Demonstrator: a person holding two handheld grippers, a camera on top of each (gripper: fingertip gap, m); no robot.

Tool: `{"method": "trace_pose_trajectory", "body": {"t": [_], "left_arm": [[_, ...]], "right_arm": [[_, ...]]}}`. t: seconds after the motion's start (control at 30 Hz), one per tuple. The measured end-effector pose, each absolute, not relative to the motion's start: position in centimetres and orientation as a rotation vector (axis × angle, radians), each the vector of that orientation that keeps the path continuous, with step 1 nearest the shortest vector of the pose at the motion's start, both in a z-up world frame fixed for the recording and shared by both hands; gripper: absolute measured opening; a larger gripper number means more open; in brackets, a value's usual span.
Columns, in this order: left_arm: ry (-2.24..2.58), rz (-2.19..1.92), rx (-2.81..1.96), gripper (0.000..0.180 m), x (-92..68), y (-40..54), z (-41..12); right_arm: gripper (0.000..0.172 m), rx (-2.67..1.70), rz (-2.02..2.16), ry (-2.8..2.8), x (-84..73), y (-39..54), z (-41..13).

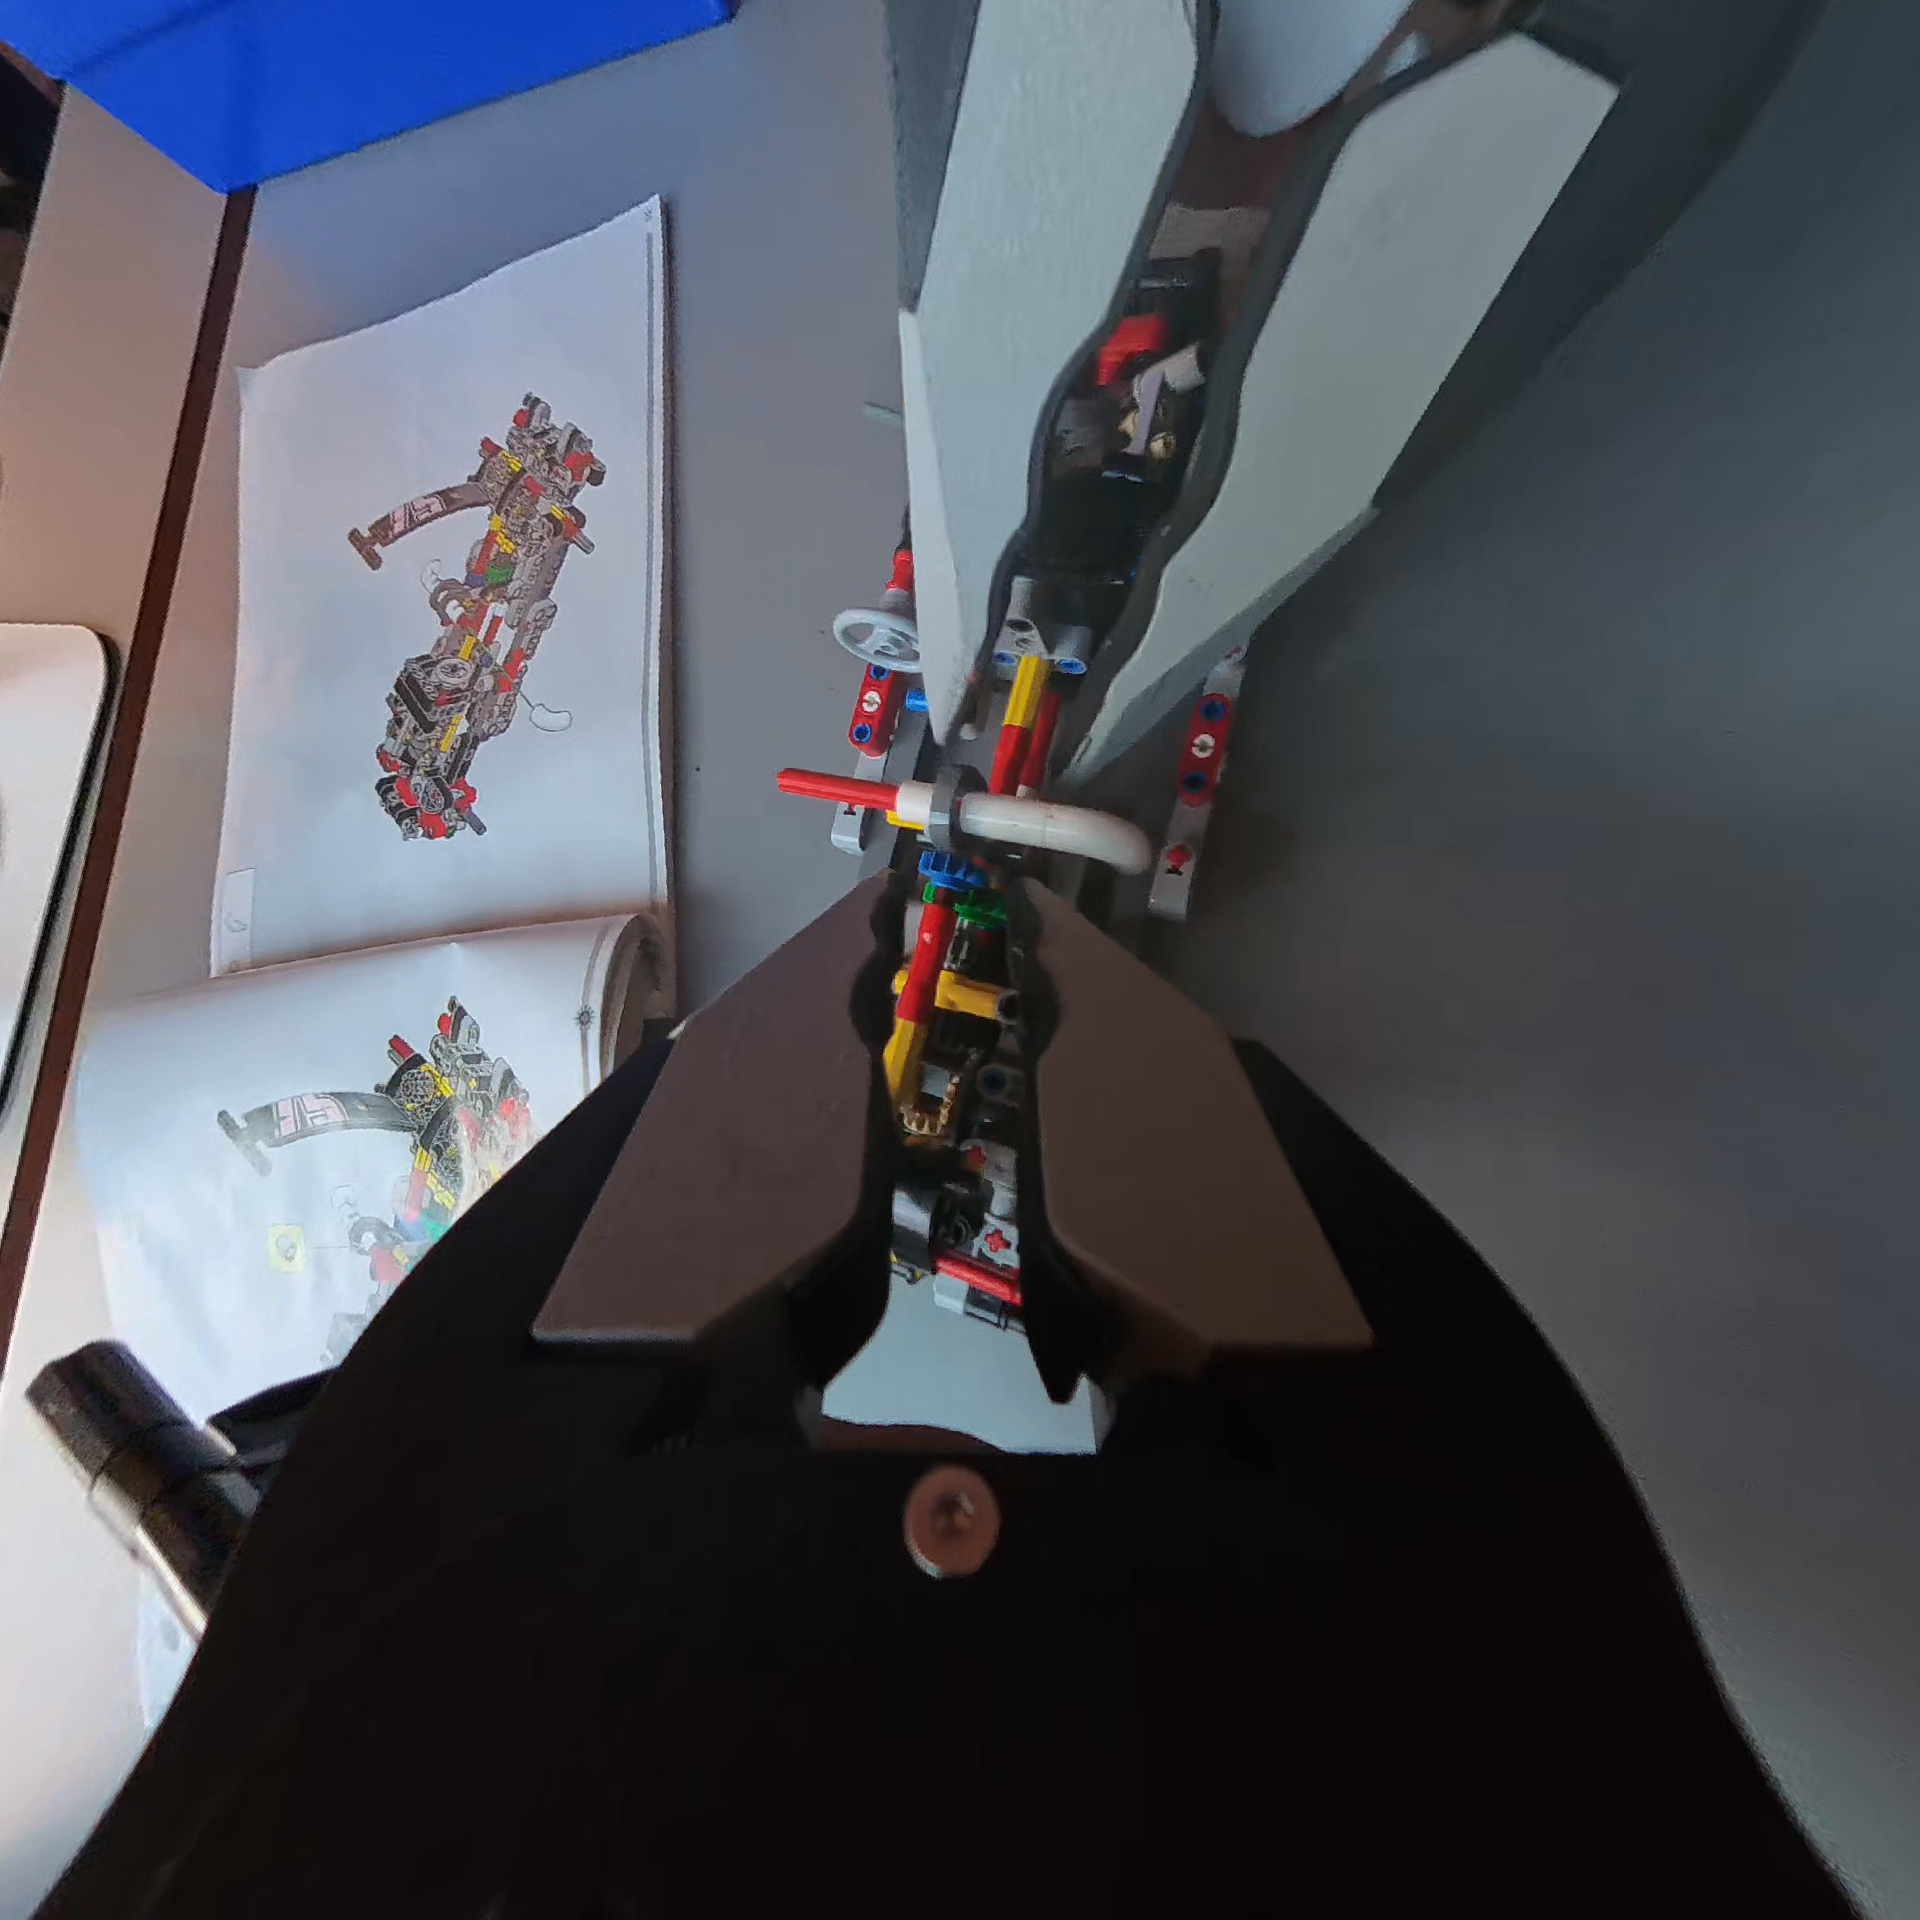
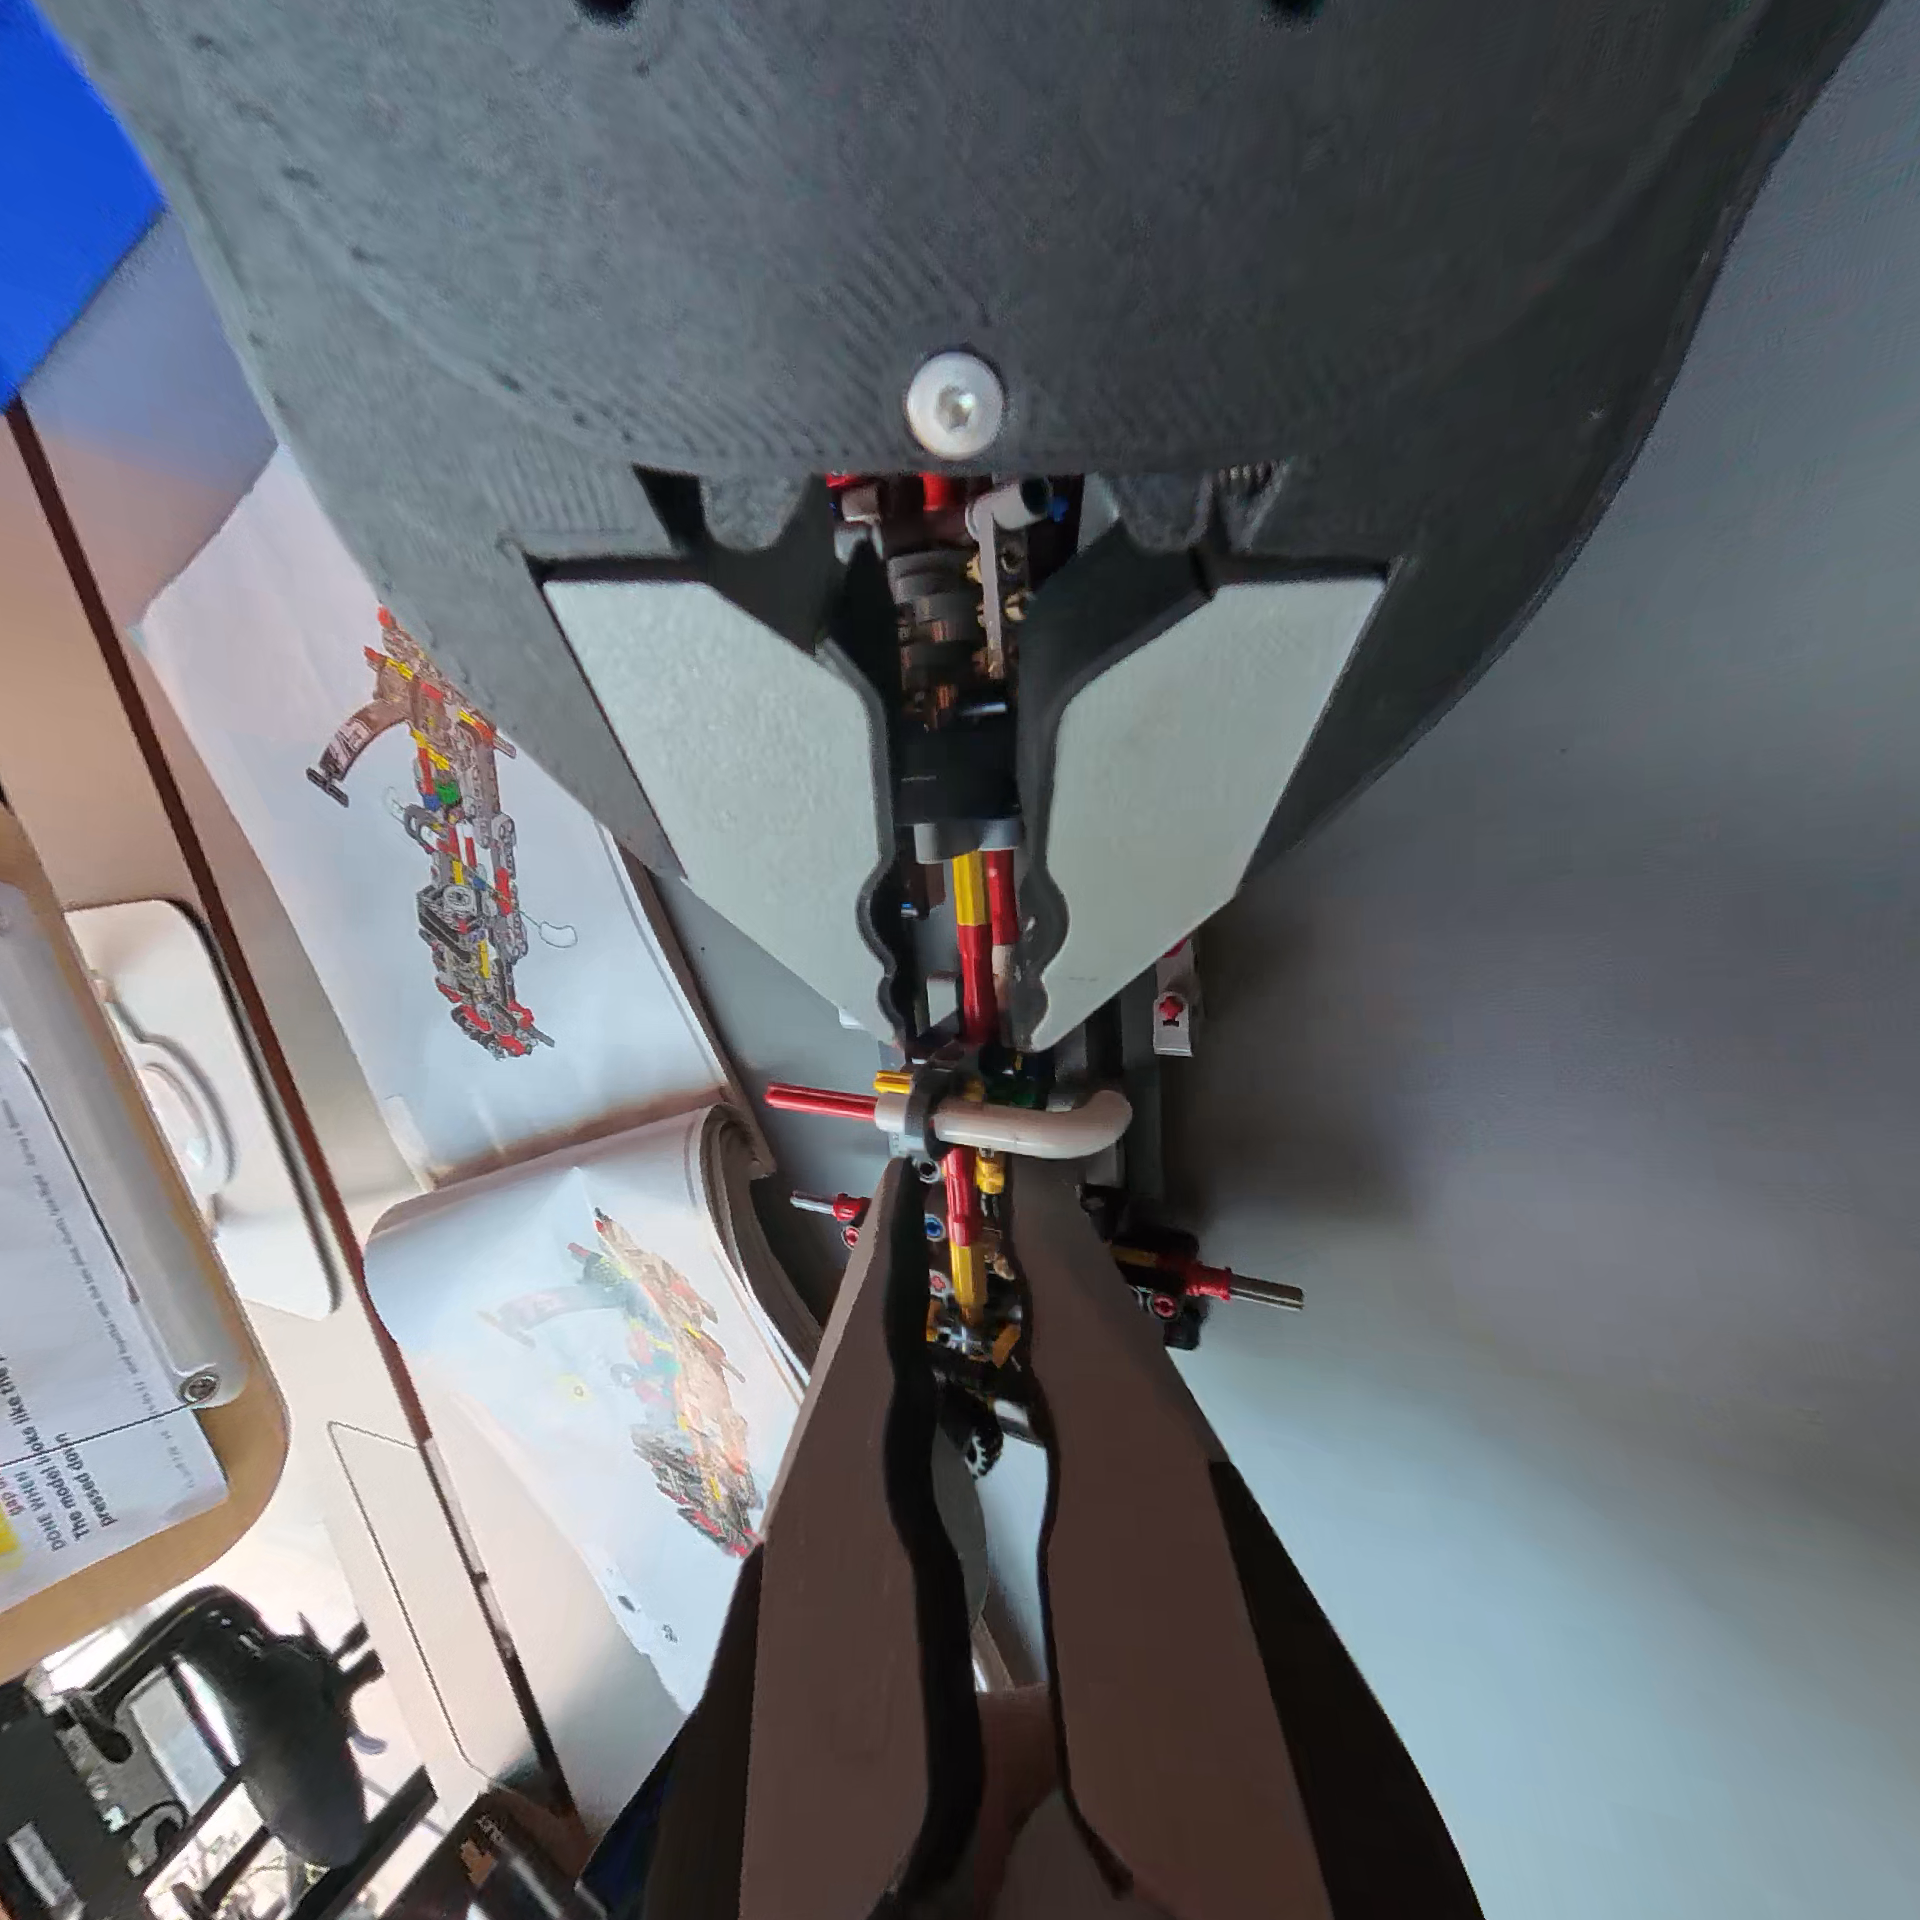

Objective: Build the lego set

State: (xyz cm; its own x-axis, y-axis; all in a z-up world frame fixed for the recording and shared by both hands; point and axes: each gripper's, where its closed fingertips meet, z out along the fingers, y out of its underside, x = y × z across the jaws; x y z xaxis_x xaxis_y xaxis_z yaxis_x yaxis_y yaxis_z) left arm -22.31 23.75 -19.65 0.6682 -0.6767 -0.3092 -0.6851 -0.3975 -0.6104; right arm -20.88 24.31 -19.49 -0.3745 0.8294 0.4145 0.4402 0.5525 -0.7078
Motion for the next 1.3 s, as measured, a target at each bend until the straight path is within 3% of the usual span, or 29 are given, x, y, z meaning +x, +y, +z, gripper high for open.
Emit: {"method": "trace_pose_trajectory", "body": {"t": [0.23,0.4,0.5,0.6,0.77,0.93,1.3], "left_arm": [[1.015,-0.086,-2.077,0.020,-22.0,24.4,-19.1],[1.014,-0.115,-2.103,0.029,-22.2,24.5,-20.2],[1.018,-0.117,-2.049,0.025,-21.9,25.0,-19.8],[1.014,-0.106,-2.023,0.023,-22.0,25.6,-19.8],[0.942,-0.121,-1.996,0.017,-22.3,26.5,-19.3],[0.848,-0.136,-1.946,0.017,-22.4,26.5,-18.8],[0.736,-0.223,-1.910,0.027,-21.9,25.1,-18.3]], "right_arm": [[0.019,-1.068,0.828,-1.909,-19.2,26.9,-17.1],[0.033,-1.102,1.086,-1.885,-19.1,29.0,-16.6],[0.017,-1.053,1.142,-2.052,-19.9,28.4,-17.4],[0.011,-0.934,1.132,-2.138,-21.3,27.7,-17.2],[0.024,-0.843,1.130,-2.257,-22.4,27.5,-17.6],[0.019,-0.929,1.189,-2.170,-22.4,28.0,-17.8],[0.031,-1.195,1.100,-1.953,-21.0,30.3,-15.8]]}}
